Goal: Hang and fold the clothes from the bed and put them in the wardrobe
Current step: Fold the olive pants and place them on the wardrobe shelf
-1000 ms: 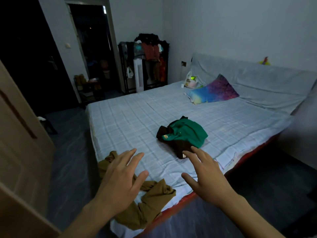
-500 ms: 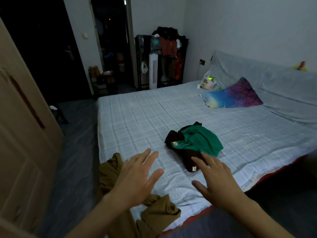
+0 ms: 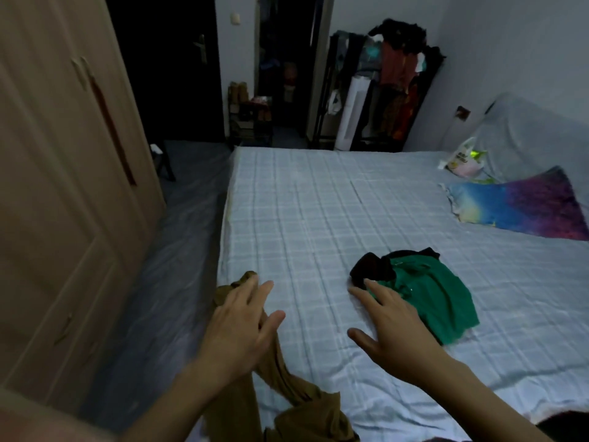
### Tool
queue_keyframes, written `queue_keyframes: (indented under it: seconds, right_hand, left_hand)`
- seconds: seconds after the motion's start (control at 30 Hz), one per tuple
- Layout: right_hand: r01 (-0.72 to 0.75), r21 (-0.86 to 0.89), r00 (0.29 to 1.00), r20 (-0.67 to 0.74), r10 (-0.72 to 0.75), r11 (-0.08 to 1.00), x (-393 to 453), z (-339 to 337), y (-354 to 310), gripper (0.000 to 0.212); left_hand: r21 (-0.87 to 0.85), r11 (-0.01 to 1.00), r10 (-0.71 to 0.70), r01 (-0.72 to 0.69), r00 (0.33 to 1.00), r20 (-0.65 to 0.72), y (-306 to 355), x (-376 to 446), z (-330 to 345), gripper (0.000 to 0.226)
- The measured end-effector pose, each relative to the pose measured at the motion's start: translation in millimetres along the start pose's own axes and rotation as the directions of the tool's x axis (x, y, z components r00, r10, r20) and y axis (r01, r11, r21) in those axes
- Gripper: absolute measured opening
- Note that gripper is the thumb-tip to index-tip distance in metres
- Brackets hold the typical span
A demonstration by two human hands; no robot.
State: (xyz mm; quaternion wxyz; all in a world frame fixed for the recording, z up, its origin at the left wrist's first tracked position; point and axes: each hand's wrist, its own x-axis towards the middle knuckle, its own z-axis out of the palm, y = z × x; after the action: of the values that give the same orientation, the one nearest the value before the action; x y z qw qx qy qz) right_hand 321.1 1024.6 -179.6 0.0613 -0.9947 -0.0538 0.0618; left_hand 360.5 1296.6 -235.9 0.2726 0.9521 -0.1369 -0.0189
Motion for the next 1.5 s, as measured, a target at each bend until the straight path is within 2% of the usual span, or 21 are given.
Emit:
queue_keyframes:
  seconds: [0.07,0.2,0.33,0.57,0.77,1.07,1.5]
  right_hand:
    - [0.043,0.02,0.999,0.014,-0.043,0.999,18,3,3,0.071]
    - [0.114,0.076,0.993,0.014,-0.115,0.991,49,9,21,0.07]
    - [0.194,0.14,0.98,0.028,-0.199,0.971,81,17,50,0.071]
    - [0.335,0.229,0.926,0.096,-0.364,0.914,140,32,93,0.07]
    - [0.4,0.261,0.876,0.174,-0.45,0.879,179,49,85,0.07]
    - [0.446,0.242,0.834,0.236,-0.498,0.862,233,74,33,0.068]
    - [0.402,0.219,0.822,0.343,-0.455,0.889,323,146,-21,0.063]
  left_hand:
    - [-0.009,0.999,-0.051,0.051,0.998,-0.032,-7,6,-2,0.076]
    - [-0.076,0.981,-0.188,0.18,0.976,-0.107,-5,22,-6,0.079]
    - [-0.022,0.968,-0.249,0.249,0.96,-0.129,11,37,0,0.07]
    - [0.082,0.903,-0.405,0.422,0.899,-0.167,46,56,16,0.069]
    - [0.127,0.869,-0.451,0.479,0.871,-0.196,46,69,24,0.055]
    - [0.081,0.816,-0.555,0.573,0.814,-0.172,-20,75,31,0.056]
    - [0.013,0.829,-0.557,0.559,0.827,-0.071,-148,124,63,0.045]
